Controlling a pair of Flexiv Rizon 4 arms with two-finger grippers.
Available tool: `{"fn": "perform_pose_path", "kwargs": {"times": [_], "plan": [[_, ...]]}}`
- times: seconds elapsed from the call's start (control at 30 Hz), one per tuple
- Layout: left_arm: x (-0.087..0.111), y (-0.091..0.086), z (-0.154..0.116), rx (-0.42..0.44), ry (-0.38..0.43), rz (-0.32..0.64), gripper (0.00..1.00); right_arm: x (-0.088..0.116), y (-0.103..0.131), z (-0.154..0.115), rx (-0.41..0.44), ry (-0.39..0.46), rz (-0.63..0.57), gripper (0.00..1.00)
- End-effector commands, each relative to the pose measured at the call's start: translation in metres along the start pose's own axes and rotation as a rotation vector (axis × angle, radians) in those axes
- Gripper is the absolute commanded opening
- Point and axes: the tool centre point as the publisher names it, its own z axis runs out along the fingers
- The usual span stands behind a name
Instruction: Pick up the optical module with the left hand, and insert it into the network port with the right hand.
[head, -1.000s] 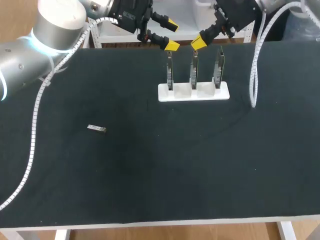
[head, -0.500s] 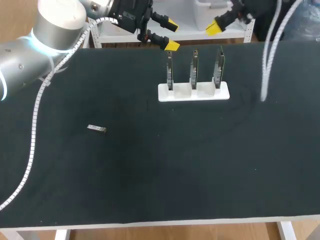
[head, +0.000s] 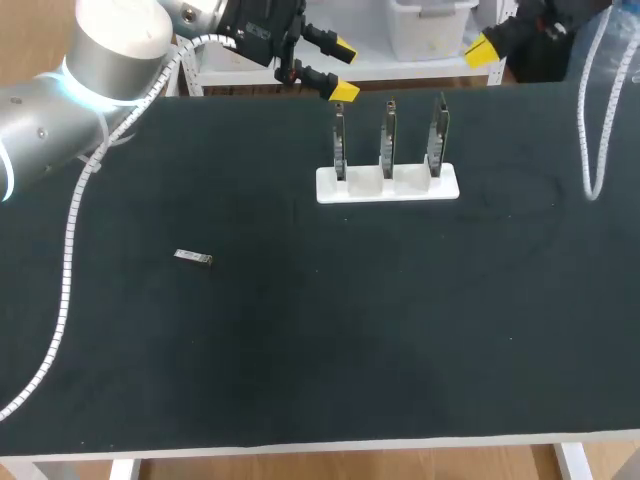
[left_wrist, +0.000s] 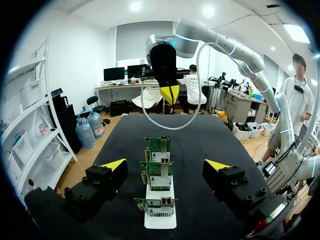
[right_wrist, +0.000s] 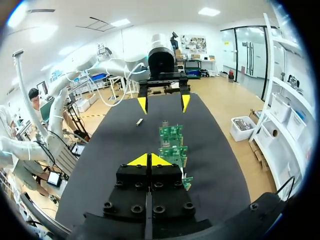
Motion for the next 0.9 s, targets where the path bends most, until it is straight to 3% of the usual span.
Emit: {"fn": "perform_pose_path", "kwargs": {"times": [0.03, 0.4, 0.9], "plan": [[0.001, -0.003, 0.0, -0.007, -0.001, 0.002, 1.0, 0.002, -0.008, -0.007, -0.246, 0.001, 0.001, 0.0], [0.001, -0.003, 0.0, -0.007, -0.001, 0.002, 1.0, 0.019, -0.009, -0.015, -0.233, -0.003, 0.035, 0.0], [0.001, -0.003, 0.0, -0.007, -0.001, 0.002, 1.0, 0.029, -0.011, -0.016, -0.315, -0.007, 0.029, 0.0]]}}
